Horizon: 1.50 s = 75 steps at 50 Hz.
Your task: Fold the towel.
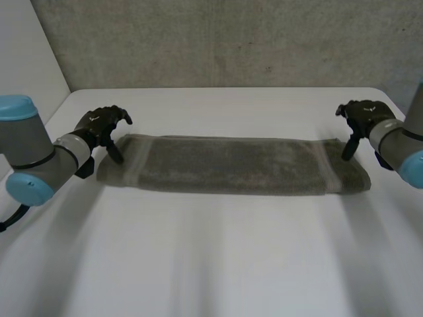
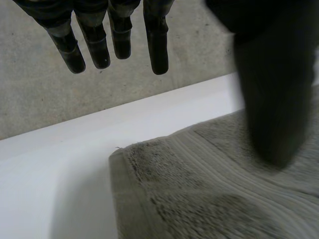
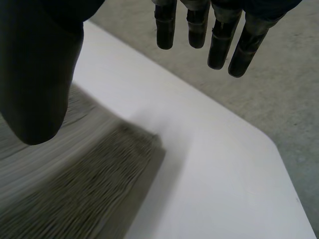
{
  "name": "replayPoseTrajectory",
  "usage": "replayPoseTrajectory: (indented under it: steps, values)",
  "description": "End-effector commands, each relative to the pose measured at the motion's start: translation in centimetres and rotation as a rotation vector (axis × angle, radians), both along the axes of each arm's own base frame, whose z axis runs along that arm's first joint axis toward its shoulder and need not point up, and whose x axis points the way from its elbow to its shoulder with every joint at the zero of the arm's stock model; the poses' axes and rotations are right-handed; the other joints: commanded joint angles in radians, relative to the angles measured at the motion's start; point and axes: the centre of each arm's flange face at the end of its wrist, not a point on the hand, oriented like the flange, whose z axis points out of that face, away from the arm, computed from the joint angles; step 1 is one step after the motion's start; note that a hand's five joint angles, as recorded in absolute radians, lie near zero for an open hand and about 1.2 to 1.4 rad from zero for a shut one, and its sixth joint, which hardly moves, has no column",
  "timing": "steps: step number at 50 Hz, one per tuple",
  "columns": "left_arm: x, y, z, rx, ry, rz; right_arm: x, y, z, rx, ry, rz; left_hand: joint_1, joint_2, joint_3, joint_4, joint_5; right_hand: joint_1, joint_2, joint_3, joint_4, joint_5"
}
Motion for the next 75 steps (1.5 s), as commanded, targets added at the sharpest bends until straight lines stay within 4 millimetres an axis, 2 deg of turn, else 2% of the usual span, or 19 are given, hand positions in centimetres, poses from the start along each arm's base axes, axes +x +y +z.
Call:
replayPoseTrajectory:
  steps: [1, 8, 15, 26, 38, 43, 45, 46, 48, 54, 60, 62, 65, 67, 71, 72, 73, 74, 75]
  values:
    - [0.6, 3.6, 1.0, -0.038, -0.114, -0.026, -1.0, 5.6, -0.7, 0.079, 0.144, 0.097, -0.068, -0.069, -0.074, -0.076, -0.047, -0.064, -0.074, -0.071, -0.087, -0.061]
    - [1.1, 4.5, -0.3, -0.096, -0.206, -0.035, -2.3, 6.9, -2.6, 0.079, 0.189, 0.090, -0.053, -0.054, -0.059, -0.061, -0.032, -0.064, -0.074, -0.071, -0.087, -0.061]
    - [1.7, 3.0, -2.1, -0.146, -0.212, 0.017, -3.6, 6.3, -4.1, 0.044, 0.188, 0.054, -0.050, -0.051, -0.056, -0.058, -0.030, 0.005, -0.005, -0.003, -0.018, 0.007]
    - [2.1, 1.3, -4.3, -0.130, -0.214, 0.055, -3.6, 5.9, -5.3, -0.014, 0.161, 0.083, -0.044, -0.045, -0.050, -0.052, -0.024, 0.219, 0.209, 0.212, 0.196, 0.222]
    - [2.4, 1.4, -5.0, -0.106, -0.216, 0.066, -3.8, 5.5, -6.8, -0.006, 0.166, 0.082, -0.047, -0.048, -0.053, -0.055, -0.027, 0.361, 0.351, 0.353, 0.337, 0.363]
    - [2.5, 1.6, -4.5, -0.104, -0.215, 0.068, -3.9, 5.3, -7.0, -0.006, 0.166, 0.079, -0.053, -0.054, -0.059, -0.061, -0.032, 0.452, 0.442, 0.444, 0.428, 0.454]
    - [2.5, 1.8, -4.2, -0.104, -0.215, 0.067, -4.1, 5.0, -7.0, -0.021, 0.157, 0.076, -0.059, -0.060, -0.065, -0.067, -0.038, 0.743, 0.733, 0.736, 0.720, 0.746]
    - [2.5, 2.0, -3.9, -0.103, -0.215, 0.067, -4.1, 5.0, -7.0, -0.021, 0.157, 0.076, -0.062, -0.063, -0.068, -0.070, -0.041, 0.745, 0.735, 0.738, 0.722, 0.748]
    - [2.5, 2.1, -3.5, -0.104, -0.214, 0.067, -4.2, 4.8, -6.9, -0.043, 0.145, 0.089, -0.065, -0.066, -0.071, -0.073, -0.044, 1.156, 1.146, 1.149, 1.133, 1.159]
    - [2.5, 3.2, -1.7, -0.087, -0.192, 0.067, -4.9, 4.5, -6.6, -0.051, 0.135, 0.087, -0.068, -0.069, -0.074, -0.076, -0.047, 1.158, 1.148, 1.151, 1.135, 1.160]
    - [2.7, 4.1, 1.3, -0.084, -0.125, 0.078, -7.3, 3.6, -5.6, -0.058, 0.152, 0.029, -0.071, -0.072, -0.077, -0.079, -0.050, 1.158, 1.148, 1.151, 1.135, 1.160]
    - [2.8, 4.3, 2.2, -0.088, -0.108, 0.083, -9.5, 2.9, -4.8, -0.046, 0.181, -0.015, -0.071, -0.072, -0.077, -0.079, -0.050, 1.158, 1.148, 1.151, 1.135, 1.160]
    - [3.2, 4.6, 3.6, -0.097, -0.080, 0.097, -11.0, 2.1, -4.1, -0.051, 0.221, -0.040, -0.071, -0.072, -0.077, -0.079, -0.050, 1.158, 1.148, 1.151, 1.135, 1.160]
    - [3.4, 4.6, 4.5, -0.108, -0.064, 0.105, -13.1, 1.0, -2.3, -0.065, 0.319, -0.070, -0.071, -0.072, -0.077, -0.079, -0.050, 1.158, 1.148, 1.151, 1.135, 1.160]
    - [3.5, 4.6, 4.8, -0.117, -0.060, 0.109, -12.3, 0.4, -0.5, -0.065, 0.353, -0.058, -0.071, -0.072, -0.077, -0.079, -0.050, 1.158, 1.148, 1.151, 1.135, 1.160]
    - [3.5, 4.6, 4.8, -0.117, -0.060, 0.109, -10.1, 0.4, 0.9, -0.083, 0.323, -0.037, -0.071, -0.072, -0.077, -0.079, -0.050, 1.158, 1.148, 1.151, 1.135, 1.160]
    - [3.5, 4.6, 4.9, -0.118, -0.058, 0.110, -6.5, 1.0, 2.2, -0.104, 0.264, 0.011, -0.071, -0.072, -0.077, -0.079, -0.050, 1.158, 1.148, 1.151, 1.135, 1.160]
    - [3.4, 4.6, 4.8, -0.118, -0.058, 0.108, -6.5, 1.0, 2.2, -0.104, 0.264, 0.011, -0.071, -0.072, -0.077, -0.079, -0.050, 1.158, 1.148, 1.151, 1.135, 1.160]
    - [3.4, 4.6, 4.8, -0.118, -0.058, 0.108, -2.3, 2.1, 3.2, -0.128, 0.200, 0.081, -0.071, -0.072, -0.077, -0.079, -0.050, 1.158, 1.148, 1.151, 1.135, 1.160]
